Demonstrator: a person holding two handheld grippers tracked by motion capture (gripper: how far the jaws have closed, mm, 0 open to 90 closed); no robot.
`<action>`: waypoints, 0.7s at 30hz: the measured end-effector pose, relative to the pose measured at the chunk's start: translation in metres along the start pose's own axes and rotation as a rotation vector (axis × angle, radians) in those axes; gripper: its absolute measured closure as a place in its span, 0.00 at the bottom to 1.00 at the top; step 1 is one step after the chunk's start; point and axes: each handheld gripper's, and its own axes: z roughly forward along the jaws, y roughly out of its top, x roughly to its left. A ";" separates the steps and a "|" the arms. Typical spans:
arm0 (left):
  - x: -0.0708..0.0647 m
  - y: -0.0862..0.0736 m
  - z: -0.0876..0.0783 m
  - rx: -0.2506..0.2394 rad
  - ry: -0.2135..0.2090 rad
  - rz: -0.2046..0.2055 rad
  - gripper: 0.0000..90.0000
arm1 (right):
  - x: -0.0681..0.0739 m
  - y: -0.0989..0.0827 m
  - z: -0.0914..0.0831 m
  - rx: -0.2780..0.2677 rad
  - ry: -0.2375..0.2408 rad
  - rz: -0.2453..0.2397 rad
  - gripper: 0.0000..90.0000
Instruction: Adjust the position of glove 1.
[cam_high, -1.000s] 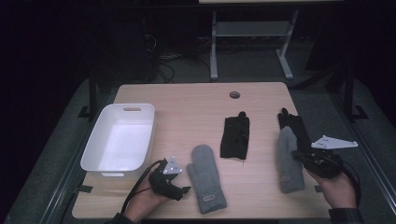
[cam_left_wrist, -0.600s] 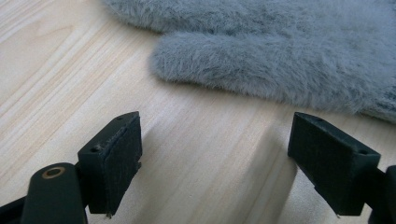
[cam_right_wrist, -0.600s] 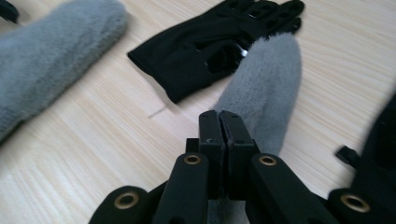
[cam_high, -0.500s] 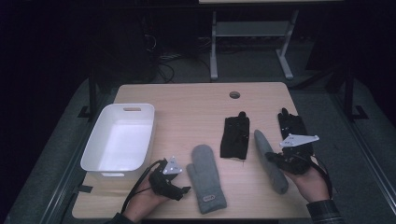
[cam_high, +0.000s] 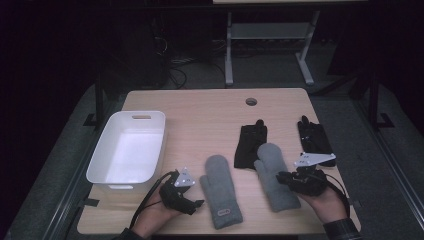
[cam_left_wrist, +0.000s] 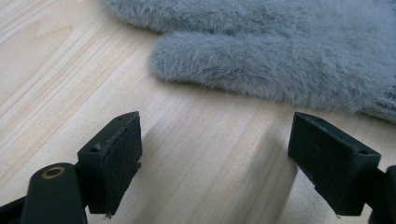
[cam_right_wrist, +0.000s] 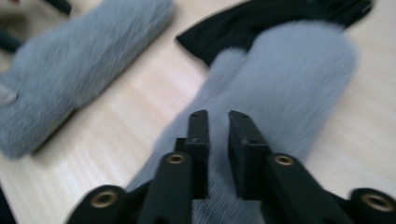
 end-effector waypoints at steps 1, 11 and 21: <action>0.000 0.000 0.000 0.000 0.000 0.000 0.19 | 0.004 -0.002 0.001 0.008 0.009 -0.004 0.95; 0.000 0.000 0.000 0.002 0.000 0.004 0.19 | 0.014 -0.014 0.013 0.101 0.015 -0.034 1.00; 0.000 0.001 0.001 -0.002 -0.001 -0.005 0.19 | -0.008 -0.028 -0.005 0.091 -0.048 0.025 1.00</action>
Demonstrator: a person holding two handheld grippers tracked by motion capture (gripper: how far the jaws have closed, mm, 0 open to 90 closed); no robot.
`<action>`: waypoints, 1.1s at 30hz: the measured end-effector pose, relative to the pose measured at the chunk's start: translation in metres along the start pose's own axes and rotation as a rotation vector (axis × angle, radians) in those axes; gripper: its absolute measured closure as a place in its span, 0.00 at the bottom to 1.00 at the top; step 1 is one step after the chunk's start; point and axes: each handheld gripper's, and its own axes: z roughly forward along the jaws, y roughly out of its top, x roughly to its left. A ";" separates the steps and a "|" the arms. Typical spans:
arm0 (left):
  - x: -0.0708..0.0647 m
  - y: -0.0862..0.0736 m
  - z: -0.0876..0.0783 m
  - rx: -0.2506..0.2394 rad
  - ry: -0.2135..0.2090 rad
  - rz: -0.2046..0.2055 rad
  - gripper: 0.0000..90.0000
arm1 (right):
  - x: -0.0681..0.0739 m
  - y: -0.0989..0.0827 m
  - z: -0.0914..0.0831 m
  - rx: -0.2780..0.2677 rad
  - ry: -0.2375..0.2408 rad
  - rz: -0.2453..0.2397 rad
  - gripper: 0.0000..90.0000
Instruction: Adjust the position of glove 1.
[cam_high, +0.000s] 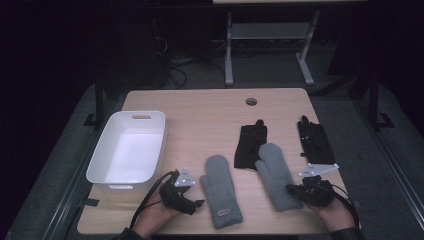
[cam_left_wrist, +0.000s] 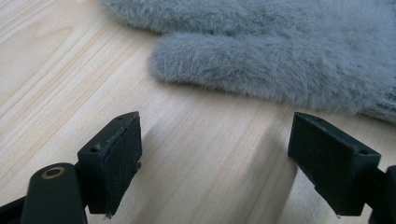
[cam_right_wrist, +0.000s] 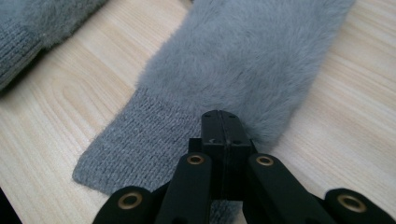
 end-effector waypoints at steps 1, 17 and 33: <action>0.000 0.000 0.000 -0.001 0.001 -0.001 0.19 | 0.002 0.001 -0.001 -0.006 0.003 0.003 1.00; 0.000 0.000 0.000 0.000 -0.002 0.006 0.19 | 0.033 0.009 0.018 0.057 0.062 -0.101 1.00; 0.000 0.000 0.001 -0.004 0.000 0.002 0.18 | -0.020 0.012 -0.010 -0.059 -0.010 -0.015 0.84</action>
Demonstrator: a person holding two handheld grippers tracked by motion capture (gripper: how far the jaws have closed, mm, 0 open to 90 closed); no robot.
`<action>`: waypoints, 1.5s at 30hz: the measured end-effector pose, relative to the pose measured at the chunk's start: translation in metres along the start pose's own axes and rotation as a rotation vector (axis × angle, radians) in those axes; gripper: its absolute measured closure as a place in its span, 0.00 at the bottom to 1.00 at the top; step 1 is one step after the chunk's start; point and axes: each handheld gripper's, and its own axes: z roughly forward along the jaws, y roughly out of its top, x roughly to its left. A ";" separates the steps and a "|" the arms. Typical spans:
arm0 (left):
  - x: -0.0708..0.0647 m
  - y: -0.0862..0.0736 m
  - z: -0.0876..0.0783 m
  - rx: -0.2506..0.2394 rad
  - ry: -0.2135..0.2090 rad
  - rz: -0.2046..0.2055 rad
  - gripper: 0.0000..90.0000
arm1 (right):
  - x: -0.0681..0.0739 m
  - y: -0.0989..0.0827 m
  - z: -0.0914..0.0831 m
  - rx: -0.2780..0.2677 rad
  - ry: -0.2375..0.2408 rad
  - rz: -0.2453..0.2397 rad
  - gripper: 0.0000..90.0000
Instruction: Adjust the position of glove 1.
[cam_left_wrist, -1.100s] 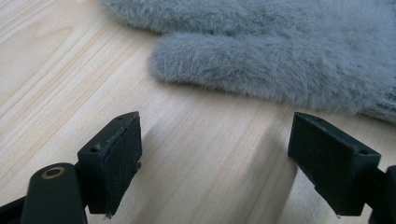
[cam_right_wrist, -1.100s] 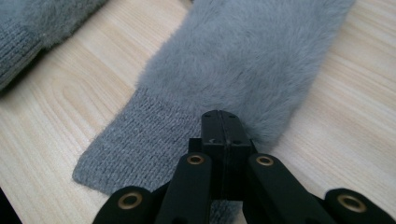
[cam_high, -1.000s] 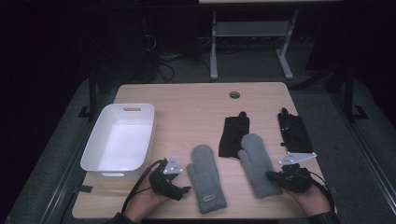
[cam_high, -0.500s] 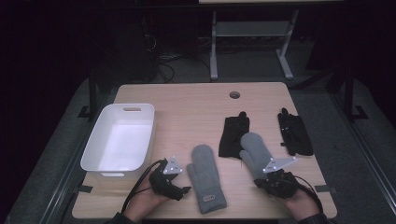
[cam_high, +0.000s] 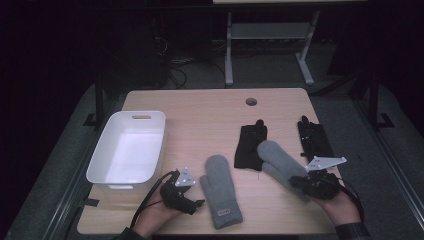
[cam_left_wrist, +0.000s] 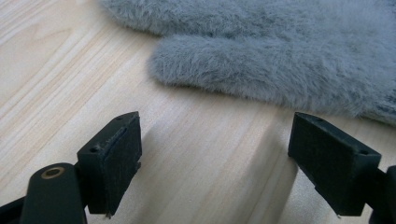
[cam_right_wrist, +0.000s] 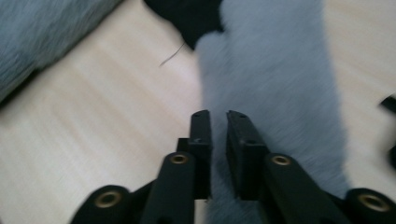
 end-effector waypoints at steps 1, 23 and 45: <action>0.000 0.000 0.000 0.000 0.000 0.001 0.18 | -0.004 0.003 0.001 -0.005 -0.002 0.005 0.81; 0.000 0.000 0.000 0.001 -0.001 0.003 0.18 | -0.029 0.012 0.046 0.046 -0.040 -0.007 0.73; -0.011 0.011 -0.014 -0.009 -0.127 0.046 0.99 | -0.023 0.026 0.007 -0.098 -0.013 0.031 0.98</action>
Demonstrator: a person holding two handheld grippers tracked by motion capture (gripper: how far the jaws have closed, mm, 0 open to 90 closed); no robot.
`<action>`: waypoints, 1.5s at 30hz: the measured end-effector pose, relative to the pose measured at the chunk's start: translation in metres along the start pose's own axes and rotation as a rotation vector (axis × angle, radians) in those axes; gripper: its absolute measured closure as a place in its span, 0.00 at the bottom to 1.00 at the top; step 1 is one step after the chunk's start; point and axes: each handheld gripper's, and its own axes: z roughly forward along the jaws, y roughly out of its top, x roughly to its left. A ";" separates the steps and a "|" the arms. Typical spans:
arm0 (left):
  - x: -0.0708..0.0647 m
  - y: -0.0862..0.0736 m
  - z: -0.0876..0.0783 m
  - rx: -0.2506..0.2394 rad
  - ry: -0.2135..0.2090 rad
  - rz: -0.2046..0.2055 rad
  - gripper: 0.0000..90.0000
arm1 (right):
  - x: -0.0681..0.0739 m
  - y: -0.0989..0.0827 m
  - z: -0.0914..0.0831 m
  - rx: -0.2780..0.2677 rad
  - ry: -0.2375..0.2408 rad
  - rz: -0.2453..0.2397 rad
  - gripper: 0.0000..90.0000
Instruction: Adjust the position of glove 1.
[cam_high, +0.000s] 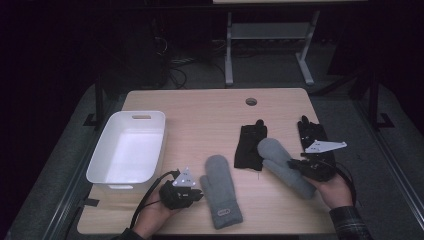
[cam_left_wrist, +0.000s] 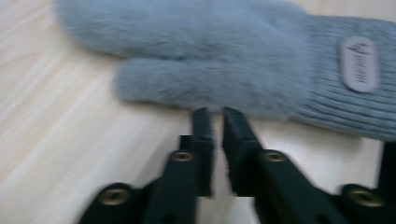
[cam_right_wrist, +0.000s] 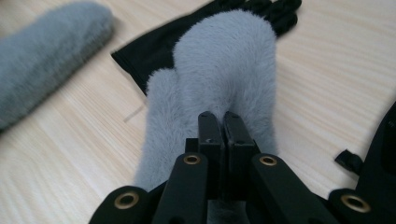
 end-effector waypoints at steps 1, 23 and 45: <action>-0.002 0.001 0.002 -0.003 -0.013 -0.002 0.99 | 0.000 0.001 -0.001 -0.005 0.002 -0.002 0.98; -0.041 0.046 0.054 -0.007 -0.145 0.127 0.99 | 0.018 0.018 -0.007 -0.040 0.043 -0.030 0.98; 0.008 0.010 0.007 -0.030 -0.023 -0.001 0.69 | 0.069 0.035 0.007 -0.035 0.143 -0.078 0.98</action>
